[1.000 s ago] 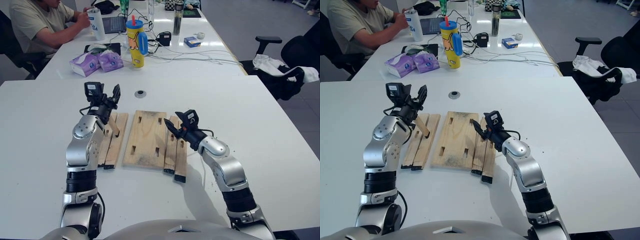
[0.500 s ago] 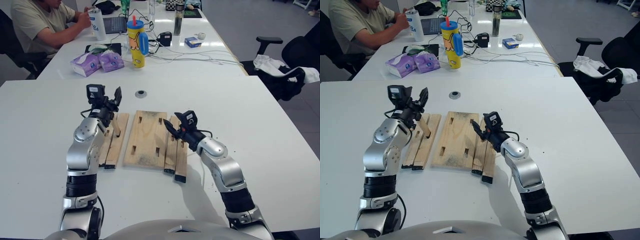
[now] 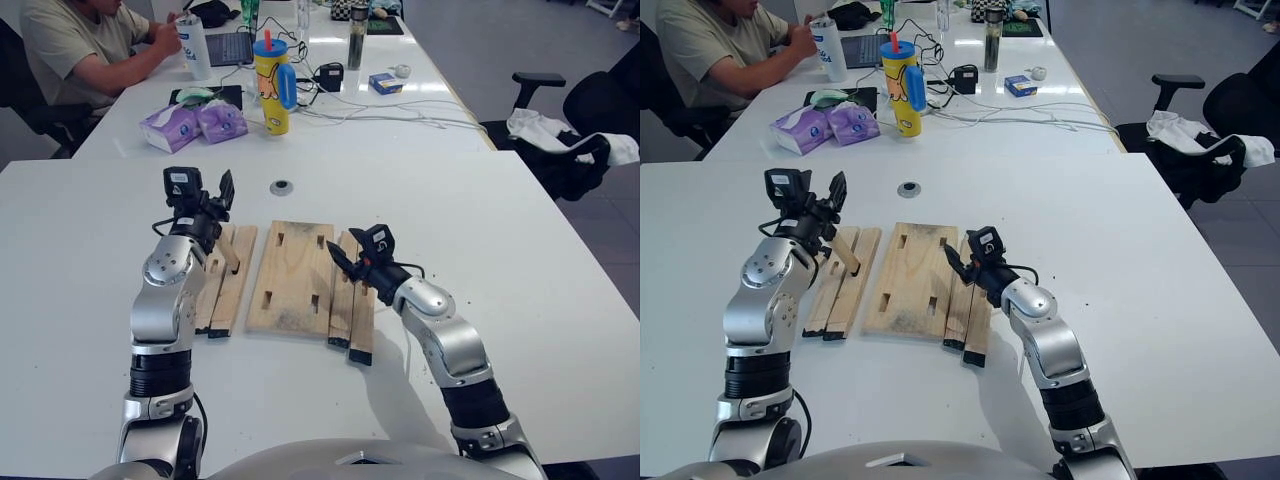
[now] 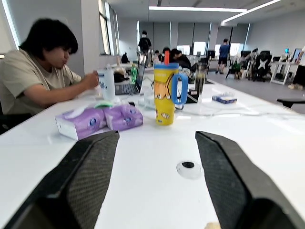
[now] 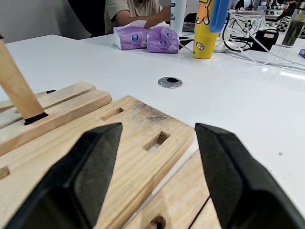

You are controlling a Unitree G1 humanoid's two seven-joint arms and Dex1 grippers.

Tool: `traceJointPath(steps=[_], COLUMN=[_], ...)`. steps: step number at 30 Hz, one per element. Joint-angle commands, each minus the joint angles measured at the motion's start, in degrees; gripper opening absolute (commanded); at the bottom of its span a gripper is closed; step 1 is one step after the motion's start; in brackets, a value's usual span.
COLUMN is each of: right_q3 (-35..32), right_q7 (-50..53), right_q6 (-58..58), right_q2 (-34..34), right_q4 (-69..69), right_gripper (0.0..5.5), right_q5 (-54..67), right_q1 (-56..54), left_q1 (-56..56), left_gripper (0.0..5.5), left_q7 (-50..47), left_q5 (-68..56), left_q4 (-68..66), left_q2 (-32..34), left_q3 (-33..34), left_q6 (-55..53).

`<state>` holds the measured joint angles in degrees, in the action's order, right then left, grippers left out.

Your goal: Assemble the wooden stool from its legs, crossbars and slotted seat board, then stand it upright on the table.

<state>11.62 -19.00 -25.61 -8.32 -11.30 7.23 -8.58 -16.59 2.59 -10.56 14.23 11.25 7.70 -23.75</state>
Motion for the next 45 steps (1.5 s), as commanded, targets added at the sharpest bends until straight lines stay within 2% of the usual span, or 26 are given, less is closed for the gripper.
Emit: traceJointPath(steps=[1,9,17,27,30,39,43,45], right_q3=[-1.05,-0.38,-0.46,-0.25,-0.22,-1.48,-4.75,-6.82], right_q7=[-0.36,-1.18,-0.53,-0.44,-0.41,1.96,5.05,5.28], right_q6=[0.51,-0.02,-0.91,-1.16,-1.31,-1.13,-0.09,-0.38], right_q2=[-0.23,-0.62,0.18,0.53,0.64,0.54,2.47,3.42], right_q4=[1.02,-0.13,-1.48,-2.15,-2.31,-1.24,0.94,1.7], right_gripper=[2.85,2.85,2.85,2.85,2.85,2.85,2.85,3.11], right_q5=[0.23,0.25,0.34,0.4,0.4,-1.17,-0.06,1.94], right_q1=[-1.34,0.97,1.83,2.92,2.77,1.39,-0.48,-1.15], left_q1=[-0.04,9.1,12.41,15.9,17.97,19.36,18.73,17.2], left_gripper=[2.99,2.99,2.99,2.99,2.65,1.2,0.61,0.41], left_q7=[-1.7,-3.73,-2.56,-1.05,-0.25,1.03,0.79,0.83], left_q5=[-1.27,-2.76,-1.46,0.05,-0.14,0.73,0.86,0.01], left_q4=[8.1,18.65,15.09,13.74,12.31,10.93,11.21,11.25], left_q2=[-1.28,-5.41,-5.02,-3.88,-4.27,-3.69,-4.13,-4.42], left_q3=[1.45,-1.83,-5.36,-4.88,-5.07,-4.88,-4.5,-3.42], left_q6=[-1.49,-9.86,-12.95,-10.75,-9.64,-6.62,-5.74,-5.58])
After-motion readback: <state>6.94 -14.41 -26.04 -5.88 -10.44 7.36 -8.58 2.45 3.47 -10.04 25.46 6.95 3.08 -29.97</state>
